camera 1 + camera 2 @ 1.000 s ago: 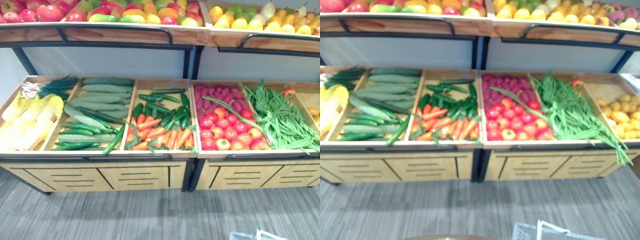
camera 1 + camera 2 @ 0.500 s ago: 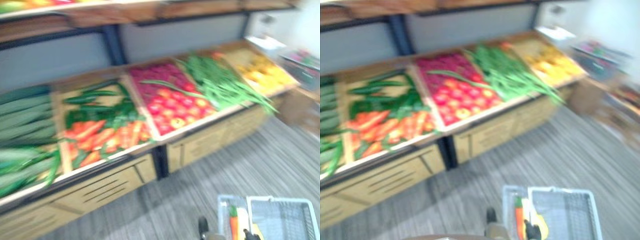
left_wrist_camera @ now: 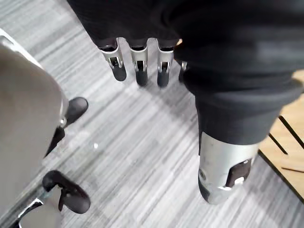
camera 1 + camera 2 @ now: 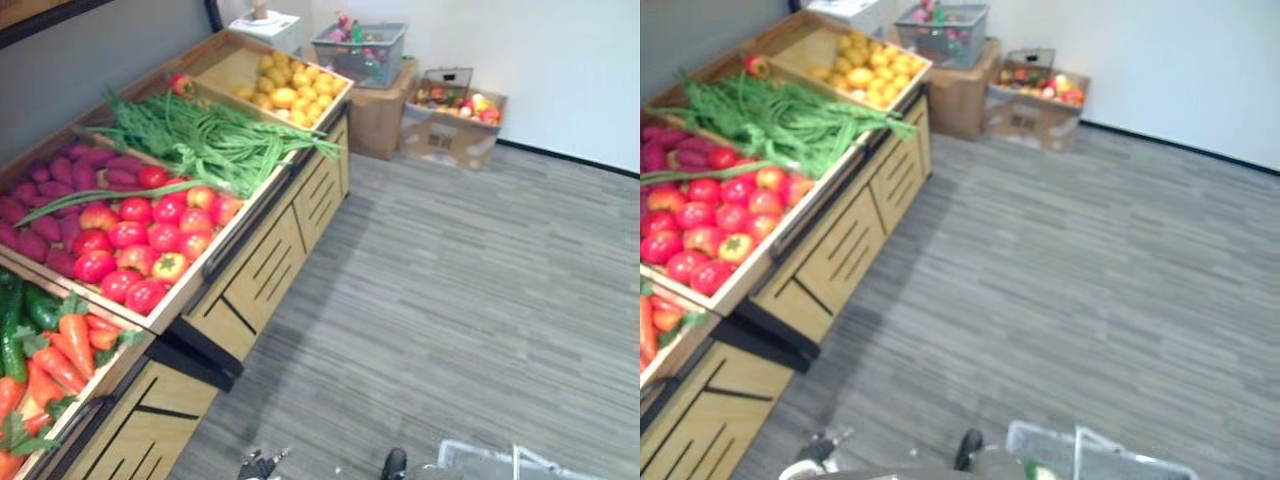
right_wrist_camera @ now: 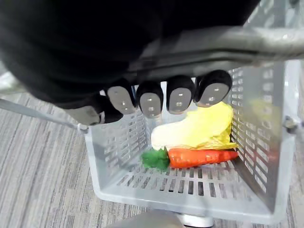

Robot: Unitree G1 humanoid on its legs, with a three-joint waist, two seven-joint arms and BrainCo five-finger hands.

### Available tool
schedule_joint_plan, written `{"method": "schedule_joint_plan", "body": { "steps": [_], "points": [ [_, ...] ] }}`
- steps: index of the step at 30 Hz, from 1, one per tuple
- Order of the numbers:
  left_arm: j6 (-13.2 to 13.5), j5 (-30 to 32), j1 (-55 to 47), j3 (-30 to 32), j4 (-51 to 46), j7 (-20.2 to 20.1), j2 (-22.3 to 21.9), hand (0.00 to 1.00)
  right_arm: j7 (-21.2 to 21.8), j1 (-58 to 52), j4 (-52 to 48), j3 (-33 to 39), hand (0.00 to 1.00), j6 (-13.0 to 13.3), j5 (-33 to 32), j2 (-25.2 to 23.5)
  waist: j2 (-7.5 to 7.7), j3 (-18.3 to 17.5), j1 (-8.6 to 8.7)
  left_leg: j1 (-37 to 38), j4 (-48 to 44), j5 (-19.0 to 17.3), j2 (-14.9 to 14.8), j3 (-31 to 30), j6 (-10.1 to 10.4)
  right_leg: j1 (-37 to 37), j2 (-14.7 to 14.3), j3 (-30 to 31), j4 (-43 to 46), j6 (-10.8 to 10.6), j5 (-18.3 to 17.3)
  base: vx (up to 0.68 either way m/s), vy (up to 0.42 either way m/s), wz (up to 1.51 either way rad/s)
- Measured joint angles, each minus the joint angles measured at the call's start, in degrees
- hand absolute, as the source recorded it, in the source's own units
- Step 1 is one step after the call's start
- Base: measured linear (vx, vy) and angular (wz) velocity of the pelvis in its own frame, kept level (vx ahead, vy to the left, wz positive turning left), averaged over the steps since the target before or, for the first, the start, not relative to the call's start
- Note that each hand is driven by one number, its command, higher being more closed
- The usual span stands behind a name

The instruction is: Pick vegetable in the basket

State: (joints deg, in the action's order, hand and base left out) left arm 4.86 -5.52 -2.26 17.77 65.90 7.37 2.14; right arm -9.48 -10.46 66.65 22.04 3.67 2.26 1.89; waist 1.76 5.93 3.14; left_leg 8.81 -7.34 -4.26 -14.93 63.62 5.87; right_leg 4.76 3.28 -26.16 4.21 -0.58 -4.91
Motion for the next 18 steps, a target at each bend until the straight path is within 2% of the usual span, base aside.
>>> {"method": "schedule_joint_plan", "body": {
  "steps": [1, 3, 4, 5, 6, 7, 8, 9, 10, 11, 12, 13, 15, 17, 18],
  "points": [
    [0.0, -0.1, 0.1, 0.0, 0.1, 0.0, 0.0, 0.0, 0.1, -0.3, 0.0, -0.1, 1.0, 0.0, 0.0, -0.2, 0.24, -0.1, 0.17, -0.9, -3.3, -0.7, -1.4, -0.2, -0.2, 0.0, -0.1, -0.2, -0.5, 0.1, -0.1, -0.16, -0.011, -0.06],
    [0.0, -1.2, 0.5, 0.6, 0.1, 0.2, 0.7, 0.0, 0.2, -0.9, 0.0, -0.9, 1.0, 0.2, 0.0, -0.1, 0.39, 0.1, -0.07, -3.9, -20.0, -2.2, -9.2, -1.6, -1.0, -0.6, -0.4, -0.7, -1.3, 0.2, -0.1, -0.14, 0.007, -0.28],
    [0.0, -1.2, 0.3, 0.7, 0.1, 0.4, 0.7, 0.0, 0.3, -0.9, 0.0, -1.7, 1.0, 0.5, 0.0, 0.5, -0.33, 0.7, -0.14, -4.2, -25.7, -2.0, -12.4, -3.1, -1.3, -1.6, -1.0, -0.3, -1.3, 0.6, 0.0, -0.05, -0.003, -0.43],
    [0.0, -2.5, 0.0, 0.7, 0.2, 0.3, 0.4, 0.0, 0.4, -0.9, 0.1, -2.1, 1.0, 0.7, 0.0, 1.0, -0.99, 1.0, -0.04, -4.5, -29.2, -1.7, -14.2, -5.2, -1.7, -2.4, -1.7, 0.6, -1.2, 1.1, 0.0, -0.02, 0.005, -0.61],
    [0.4, -5.1, -0.7, 0.9, 0.1, 0.6, -0.1, 0.0, 0.5, -0.9, 0.6, -2.7, 1.0, 0.9, 0.1, 2.1, -2.06, 1.2, -0.25, -6.7, -34.4, 0.3, -15.9, -13.6, -4.6, -3.5, -2.7, 2.9, -1.0, 1.5, -0.1, 0.02, 0.041, -0.91],
    [1.2, -7.0, -1.3, 1.8, -0.3, 0.7, 0.1, 0.0, 0.8, -0.6, 0.7, -4.0, 1.0, 1.0, 0.1, 2.7, -1.87, 1.4, -0.63, -11.0, -38.9, 5.0, -14.6, -24.7, -7.1, -4.0, -2.7, 6.1, -1.0, 1.9, -0.1, 0.04, 0.062, -1.07],
    [1.4, -8.0, -1.5, 1.9, -0.5, 0.7, 0.3, 0.0, 0.9, -0.3, 0.7, -4.6, 1.0, 1.4, 0.2, 3.0, -1.86, 1.3, -0.85, -12.9, -40.1, 4.0, -12.7, -30.2, -6.6, -4.1, -2.3, 8.0, -0.7, 2.1, 0.0, 0.1, 0.097, -1.38],
    [1.9, -10.8, -1.6, 2.5, -0.9, 0.7, -0.5, 0.0, 1.1, 0.6, 0.7, -4.5, 1.0, 2.2, 0.2, 3.8, -1.77, 1.4, -1.71, -15.5, -40.2, -0.4, -7.6, -39.2, -4.9, -3.4, -1.4, 11.8, -0.1, 2.3, 0.1, 0.12, 0.102, -1.43],
    [2.4, -12.7, -1.6, 2.3, -1.1, 0.8, -1.1, 0.0, 1.3, 1.0, 0.7, -4.5, 1.0, 2.6, 0.2, 4.1, -1.78, 1.4, -1.94, -17.4, -39.1, -3.5, -2.8, -45.4, -3.6, -3.3, -0.8, 14.8, -0.1, 2.5, 0.3, 0.13, 0.1, -1.36],
    [2.5, -13.2, -1.7, 2.1, -1.2, 0.8, -1.4, 0.0, 1.2, 1.0, 0.7, -4.5, 1.0, 2.7, 0.2, 4.1, -1.76, 1.4, -2.01, -18.0, -37.6, -4.6, -1.0, -48.0, -2.8, -3.5, -0.5, 15.9, 0.0, 2.4, 0.4, 0.14, 0.127, -1.15],
    [2.7, -13.6, -2.4, 1.6, -1.9, 0.7, -1.6, 0.0, 1.3, 0.8, 0.8, -4.5, 1.0, 2.8, 0.3, 4.1, -1.8, 1.4, -2.1, -18.1, -32.9, -5.8, 2.2, -52.5, -1.4, -3.8, -0.4, 18.1, -0.1, 2.1, 0.6, 0.11, 0.122, -0.86],
    [2.8, -13.6, -2.7, 1.3, -2.2, 0.6, -1.7, 0.0, 1.2, 0.8, 0.8, -4.5, 1.0, 2.8, 0.3, 4.1, -1.83, 1.4, -2.11, -18.0, -30.0, -6.0, 3.4, -54.4, -1.2, -3.9, -0.4, 19.1, -0.1, 2.0, 0.5, 0.11, 0.138, -1.08],
    [3.4, -13.3, -2.6, 0.6, -2.2, 0.2, -1.5, 0.0, 1.3, 1.4, 0.7, -4.5, 1.0, 2.9, 1.9, 4.5, -1.93, 1.4, -2.05, -17.4, -16.2, -5.8, 5.1, -59.7, -1.3, -3.5, -0.5, 23.2, -0.5, 0.3, 0.7, 0.11, 0.208, -1.07],
    [3.4, -11.8, -2.6, 0.6, -2.0, 0.0, -1.7, 0.0, 1.2, 1.6, 0.5, -4.5, 1.0, 3.3, 2.2, 5.0, -2.66, 1.2, -1.96, -17.4, -6.5, -2.3, 4.8, -61.8, -1.9, -2.3, -0.5, 25.6, -0.8, -1.5, 0.9, 0.15, 0.321, -0.74],
    [3.4, -10.5, -2.6, 0.6, -1.6, 0.0, -2.4, 0.0, 1.1, 1.2, -0.2, -4.3, 1.0, 3.6, 2.2, 6.0, -4.34, 0.8, -1.83, -17.4, -1.9, 1.3, 4.1, -62.7, 0.3, -2.0, -0.7, 26.5, -1.4, -3.3, 1.0, 0.14, 0.282, -0.42]
  ]
}}
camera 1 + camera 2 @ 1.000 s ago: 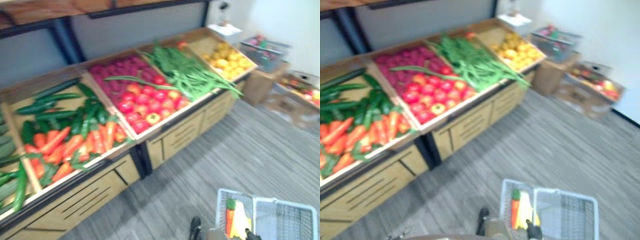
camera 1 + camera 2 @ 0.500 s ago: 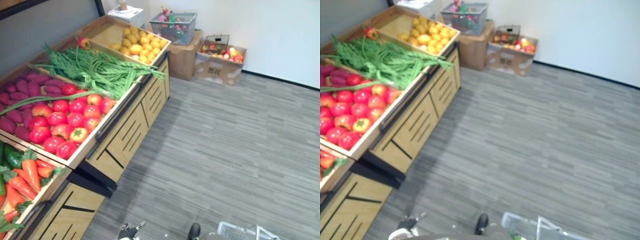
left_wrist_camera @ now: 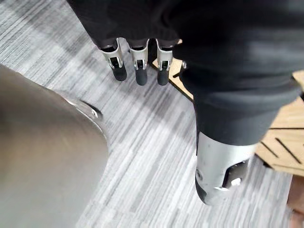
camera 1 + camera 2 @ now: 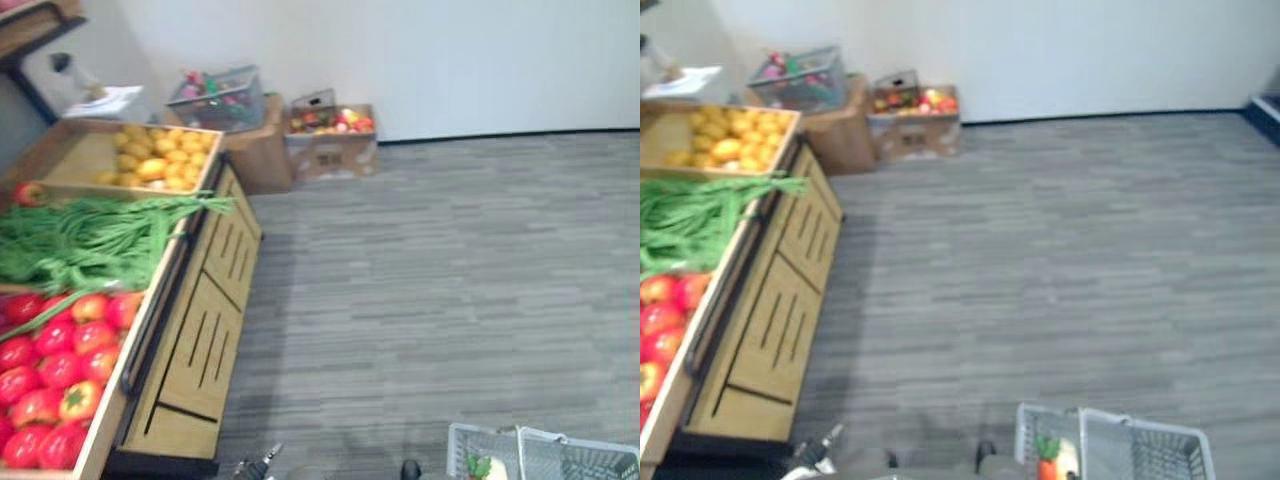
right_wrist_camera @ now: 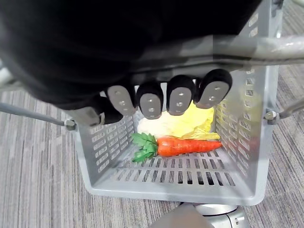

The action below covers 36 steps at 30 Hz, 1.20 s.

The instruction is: Pick vegetable in the basket

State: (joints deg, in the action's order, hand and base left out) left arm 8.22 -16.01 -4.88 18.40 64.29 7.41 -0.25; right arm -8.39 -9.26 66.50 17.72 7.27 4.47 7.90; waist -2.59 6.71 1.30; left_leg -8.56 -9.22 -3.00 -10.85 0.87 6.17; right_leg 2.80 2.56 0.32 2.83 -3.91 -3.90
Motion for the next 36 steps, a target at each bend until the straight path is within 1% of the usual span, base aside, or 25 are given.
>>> {"method": "schedule_joint_plan", "body": {
  "steps": [1, 2, 3, 4, 5, 7, 9, 10, 12, 13, 14, 16, 17, 18, 19, 22, 23, 25, 26, 29, 30, 33, 36],
  "points": [
    [0.0, 0.4, 0.2, 0.1, 0.4, 0.0, -0.1, 0.0, -0.1, 0.1, -0.1, 0.2, 1.0, 0.1, 0.0, 0.1, -0.03, -0.2, 0.02, 0.6, 0.9, -0.6, 0.7, 0.4, 1.3, 0.0, 0.9, 0.5, -0.2, -0.7, 0.0, 0.21, 0.357, -0.41],
    [0.0, 2.8, 0.2, 0.1, 0.6, 0.0, 0.8, 0.0, 0.3, -0.1, -0.1, 0.4, 1.0, 0.2, 0.0, 0.1, 1.32, -0.6, 0.03, 1.4, 2.9, -0.2, 2.7, 2.3, 0.3, -0.1, 2.9, 0.3, -1.0, -2.2, 1.1, 0.23, 0.33, -0.24],
    [-0.1, 4.1, 0.6, -0.3, 0.8, 0.0, 1.7, 0.0, 0.2, -0.2, -0.1, 0.6, 1.0, 0.2, 0.0, -1.2, 2.83, -0.6, 0.19, 2.2, 4.4, 0.3, 5.0, 3.1, -0.5, -0.2, 5.4, 0.0, -1.8, -2.8, 1.8, 0.2, 0.303, -0.12],
    [-0.2, 4.7, 0.8, -0.7, 0.9, 0.0, 2.0, 0.0, 0.2, -0.4, -0.2, 0.6, 1.0, 0.3, 0.0, -1.5, 3.25, -0.6, 0.23, 2.4, 4.9, 0.4, 5.9, 3.3, -0.6, -0.2, 6.1, -0.3, -1.9, -3.1, 1.8, 0.18, 0.264, 0.01],
    [-0.2, 5.8, 1.2, -1.8, 1.2, 0.1, 2.4, 0.0, 0.0, -0.6, -0.3, 0.7, 1.0, 0.5, 0.0, -2.2, 4.11, -1.0, 0.16, 3.0, 6.2, 0.6, 7.4, 3.7, -1.0, -0.2, 7.6, -0.8, -1.9, -3.4, 2.0, 0.14, 0.219, 0.02],
    [-0.1, 7.6, 1.2, -3.5, 1.2, 0.3, 2.8, 0.0, -0.3, -0.7, -0.5, 1.0, 1.0, 0.6, 0.0, -2.3, 4.51, -1.3, 0.05, 4.7, 8.2, 0.8, 9.2, 5.1, -2.2, -0.2, 9.3, -1.0, -1.7, -4.0, 2.2, 0.12, 0.172, -0.11],
    [-0.1, 8.4, 1.3, -5.3, 1.2, 0.2, 3.0, 0.0, -0.3, -0.6, -0.6, 1.1, 1.0, 0.5, 0.0, -1.8, 4.65, -1.5, -0.03, 6.3, 9.5, 0.7, 9.7, 6.2, -2.9, 0.1, 10.0, -0.9, -0.1, -4.1, 2.1, 0.08, 0.093, -0.27],
    [-0.1, 8.8, 1.2, -6.9, 1.3, 0.2, 3.3, 0.0, -0.3, -0.6, -0.7, 1.0, 1.0, 0.6, 0.0, -2.0, 4.61, -1.5, -0.01, 7.8, 10.4, 0.5, 9.6, 6.5, -3.3, 1.0, 9.8, -0.9, 2.9, -4.3, 2.0, 0.05, 0.042, -0.32],
    [-0.1, 10.1, 1.2, -8.5, 1.4, 0.0, 3.5, 0.0, -0.3, -0.3, -1.5, 1.0, 1.0, 0.6, -0.2, -2.2, 4.26, -1.5, 0.19, 8.4, 10.8, 0.3, 9.1, 6.6, -3.6, 3.3, 9.5, -1.3, 8.1, -4.2, 2.0, 0.01, 0.02, -0.23],
    [-0.1, 10.2, 1.3, -9.6, 1.4, -0.2, 3.9, 0.0, -0.3, -0.3, -1.7, 1.0, 1.0, 0.8, -0.9, -2.3, 4.28, -1.5, 0.28, 9.1, 11.0, 0.2, 8.8, 6.7, -3.6, 5.1, 9.2, -1.5, 12.7, -4.0, 1.9, 0.0, 0.016, -0.07],
    [-0.1, 10.2, 1.2, -10.0, 1.5, -0.5, 4.1, 0.0, -0.3, -0.5, -1.8, 1.0, 1.0, 1.0, -1.5, -2.4, 4.42, -1.6, 0.31, 9.7, 11.1, 0.2, 8.9, 6.6, -3.7, 5.9, 9.2, -1.7, 15.4, -3.8, 1.8, 0.01, 0.012, 0.04],
    [-0.1, 10.1, 1.2, -10.1, 1.5, -0.6, 4.2, 0.0, -0.3, -1.2, -1.9, 0.9, 1.0, 1.0, -2.8, -2.6, 4.54, -1.6, 0.16, 10.7, 11.2, 0.2, 9.3, 6.3, -3.7, 5.9, 9.8, -2.2, 17.7, -3.7, 1.7, 0.02, 0.012, 0.17],
    [-0.1, 10.1, 1.2, -10.1, 1.6, -0.6, 4.2, 0.0, -0.3, -1.1, -1.8, 0.8, 1.0, 0.9, -2.8, -2.6, 4.53, -1.7, 0.13, 10.7, 11.3, 0.3, 9.5, 6.3, -3.8, 5.9, 10.0, -2.3, 17.7, -3.7, 1.7, 0.01, 0.006, 0.09],
    [-0.1, 10.1, 1.2, -10.1, 1.7, -0.8, 4.3, 0.0, -0.3, -0.9, -1.9, -0.3, 1.0, 0.9, -2.7, -2.6, 5.21, -2.1, 0.07, 10.6, 11.5, 0.5, 9.7, 6.1, -4.1, 5.7, 10.3, -3.1, 16.9, -3.7, 1.7, 0.0, 0.0, 0.0],
    [-0.1, 10.1, 1.2, -10.1, 1.8, -1.0, 4.5, 0.0, -0.2, -1.0, -1.6, -0.9, 1.0, 0.9, -2.6, -2.7, 5.07, -2.3, 0.0, 10.4, 12.2, 1.0, 9.8, 6.0, -4.6, 5.2, 10.4, -3.4, 14.8, -3.7, 1.7, 0.0, 0.0, 0.0],
    [-0.1, 10.0, 1.3, -10.0, 2.3, -1.3, 5.0, 0.0, 0.2, -1.1, -0.7, -2.1, 1.0, 0.7, -2.2, -3.0, 5.9, -3.0, 0.07, 9.6, 13.9, 2.5, 10.6, 5.3, -4.8, 3.8, 10.7, -4.6, 8.8, -3.7, 1.6, -0.01, -0.023, 0.04],
    [-0.1, 9.9, 1.4, -9.6, 2.4, -1.4, 5.1, 0.0, 0.2, -1.1, -0.3, -2.0, 1.0, 0.6, -2.2, -3.3, 6.37, -3.3, 0.09, 9.1, 14.7, 3.4, 11.0, 4.9, -4.8, 3.3, 10.9, -5.1, 6.5, -3.9, 1.4, -0.03, -0.066, 0.19],
    [-0.1, 9.5, 1.4, -8.9, 2.4, -1.5, 5.0, 0.0, 0.2, -1.4, -0.2, -1.8, 1.0, 0.4, -2.2, -3.7, 6.61, -3.3, 0.05, 8.7, 14.7, 3.9, 11.6, 4.2, -4.8, 1.9, 11.5, -6.5, 4.2, -5.2, 0.0, -0.03, -0.081, 0.25],
    [-0.1, 9.4, 1.4, -8.9, 2.9, -1.5, 4.9, 0.0, 0.2, -1.9, -0.1, -1.5, 1.0, 0.4, -2.2, -3.7, 6.27, -3.2, 0.22, 9.1, 14.9, 4.3, 11.4, 3.0, -4.4, 0.7, 11.4, -7.8, 3.6, -5.6, -0.8, -0.04, -0.084, 0.29],
    [-0.1, 9.2, 1.4, -8.9, 3.0, -1.5, 4.8, 0.0, 0.3, -2.2, 1.0, -1.3, 1.0, 0.1, -2.2, -3.7, 6.12, -3.3, 0.11, 9.6, 15.1, 4.8, 10.3, 0.7, -3.6, -1.3, 10.2, -10.3, 3.1, -4.9, -1.8, -0.06, -0.105, 0.42],
    [-0.1, 9.2, 1.4, -8.9, 3.0, -1.6, 4.8, 0.0, 0.5, -2.1, 1.9, -1.7, 1.0, 0.0, -2.1, -3.8, 6.11, -3.4, 0.03, 9.6, 15.1, 5.0, 9.5, -0.5, -3.1, -2.3, 9.3, -11.6, 2.7, -4.8, -2.1, -0.04, -0.083, 0.36],
    [-0.1, 8.3, 1.3, -8.9, 3.0, -1.6, 4.8, 0.0, 1.6, -2.0, 2.0, -2.6, 1.0, -0.6, -1.5, -3.9, 5.62, -3.6, -0.05, 8.7, 15.1, 5.7, 7.8, -2.3, -1.9, -3.6, 7.4, -13.4, 1.2, -4.7, -2.1, -0.04, -0.107, 0.39],
    [-0.1, 8.3, 1.2, -8.9, 3.0, -1.5, 4.8, 0.0, 1.6, -2.0, 2.4, -2.6, 1.0, -0.7, -0.4, -4.2, 5.1, -3.7, -0.05, 8.2, 15.1, 6.2, 6.9, -4.4, -1.2, -4.7, 6.3, -15.4, 0.7, -4.1, -2.4, -0.01, -0.082, 0.38]
  ]
}}
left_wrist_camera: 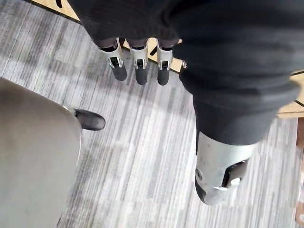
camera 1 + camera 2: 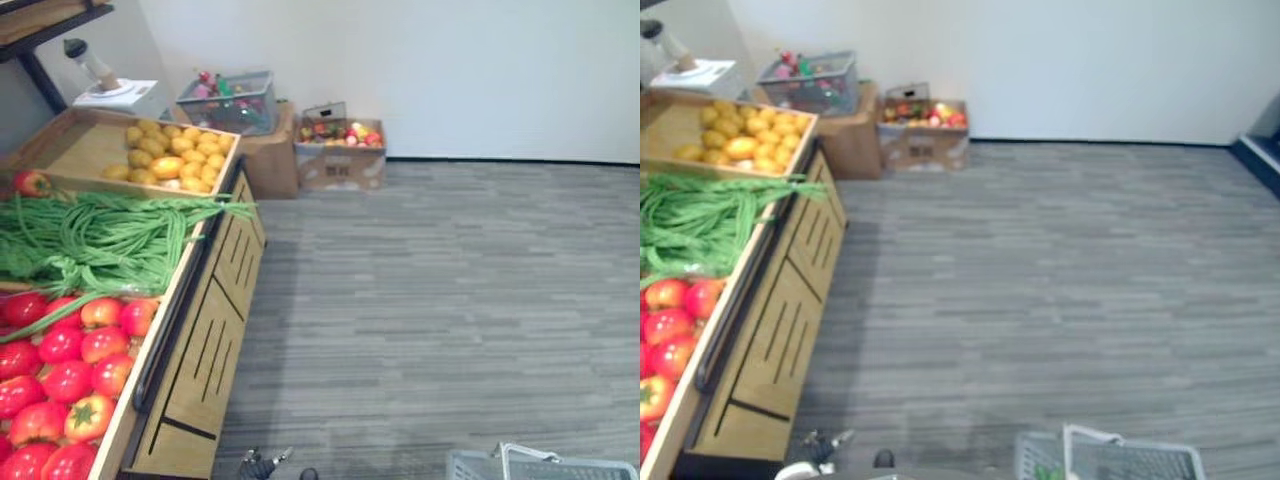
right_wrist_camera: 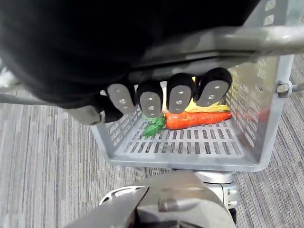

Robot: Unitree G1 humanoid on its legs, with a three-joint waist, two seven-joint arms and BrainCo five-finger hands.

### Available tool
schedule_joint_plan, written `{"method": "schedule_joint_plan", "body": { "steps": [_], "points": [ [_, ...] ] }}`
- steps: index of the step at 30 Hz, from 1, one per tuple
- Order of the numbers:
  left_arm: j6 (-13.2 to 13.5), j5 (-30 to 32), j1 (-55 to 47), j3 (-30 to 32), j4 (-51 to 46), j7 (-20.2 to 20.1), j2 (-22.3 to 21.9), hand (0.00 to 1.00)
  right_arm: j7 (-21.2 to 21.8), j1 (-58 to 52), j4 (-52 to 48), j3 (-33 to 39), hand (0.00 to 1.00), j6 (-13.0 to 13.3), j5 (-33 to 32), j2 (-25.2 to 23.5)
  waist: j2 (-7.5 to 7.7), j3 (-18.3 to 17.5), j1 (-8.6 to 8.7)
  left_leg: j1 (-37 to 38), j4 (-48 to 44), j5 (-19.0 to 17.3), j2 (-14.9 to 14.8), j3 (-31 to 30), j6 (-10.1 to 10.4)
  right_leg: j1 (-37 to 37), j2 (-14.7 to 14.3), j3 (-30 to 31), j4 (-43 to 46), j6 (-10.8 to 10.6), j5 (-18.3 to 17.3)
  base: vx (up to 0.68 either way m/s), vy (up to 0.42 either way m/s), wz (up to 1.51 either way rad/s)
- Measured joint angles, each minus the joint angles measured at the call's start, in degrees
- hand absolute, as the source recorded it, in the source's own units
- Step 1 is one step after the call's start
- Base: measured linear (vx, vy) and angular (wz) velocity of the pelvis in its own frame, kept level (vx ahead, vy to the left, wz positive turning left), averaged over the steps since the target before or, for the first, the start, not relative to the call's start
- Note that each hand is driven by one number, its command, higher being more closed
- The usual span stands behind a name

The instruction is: Pick vegetable in the basket

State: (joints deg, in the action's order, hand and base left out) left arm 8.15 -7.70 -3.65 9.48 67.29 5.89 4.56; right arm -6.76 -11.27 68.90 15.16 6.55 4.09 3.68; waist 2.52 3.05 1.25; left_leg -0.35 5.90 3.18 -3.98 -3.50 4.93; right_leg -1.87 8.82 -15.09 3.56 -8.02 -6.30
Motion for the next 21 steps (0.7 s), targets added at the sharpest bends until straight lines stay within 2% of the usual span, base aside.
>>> {"method": "schedule_joint_plan", "body": {
  "steps": [4, 7, 12, 21],
  "points": [
    [-0.1, -0.2, 0.0, 0.1, 0.0, -0.1, -0.3, 0.0, 0.4, 0.8, 0.7, 0.0, 1.0, 0.0, 0.3, 0.6, -0.67, -0.1, -0.21, -0.8, -0.4, 0.2, -0.5, -1.2, 0.3, -0.5, -0.3, -1.9, -0.2, 0.4, 0.1, 0.03, -0.048, 0.2],
    [-0.4, -0.6, 0.0, 0.6, 0.0, -0.2, -0.4, 0.0, 0.5, 1.2, 0.7, 0.2, 1.0, 0.0, 0.3, 0.7, -0.7, -0.2, -0.13, -1.1, -0.3, 0.3, 0.0, 1.4, 0.1, -0.6, 0.3, -2.6, 0.4, 0.7, -0.1, 0.05, 0.003, 0.05],
    [-1.3, -0.6, 0.0, 0.5, 0.0, -1.0, -0.4, 0.0, 1.1, 1.4, 0.7, 0.7, 1.0, 0.0, 0.2, 0.5, -0.8, -0.2, 0.21, -0.4, 0.1, 0.4, 1.0, 1.9, 0.0, -1.6, 0.9, -2.6, -0.2, 0.7, -0.1, 0.07, 0.018, 0.08],
    [-1.3, 0.0, 0.1, -0.1, 0.6, -1.9, -0.3, 0.0, 2.1, 1.0, 1.6, 1.9, 1.0, -0.1, -0.8, 0.5, -1.1, -0.3, 0.31, 0.9, 0.1, 0.4, 0.2, 2.9, 0.0, -3.4, 0.2, -3.1, -0.1, 1.1, -0.5, -0.01, -0.004, 0.01]
  ]
}}
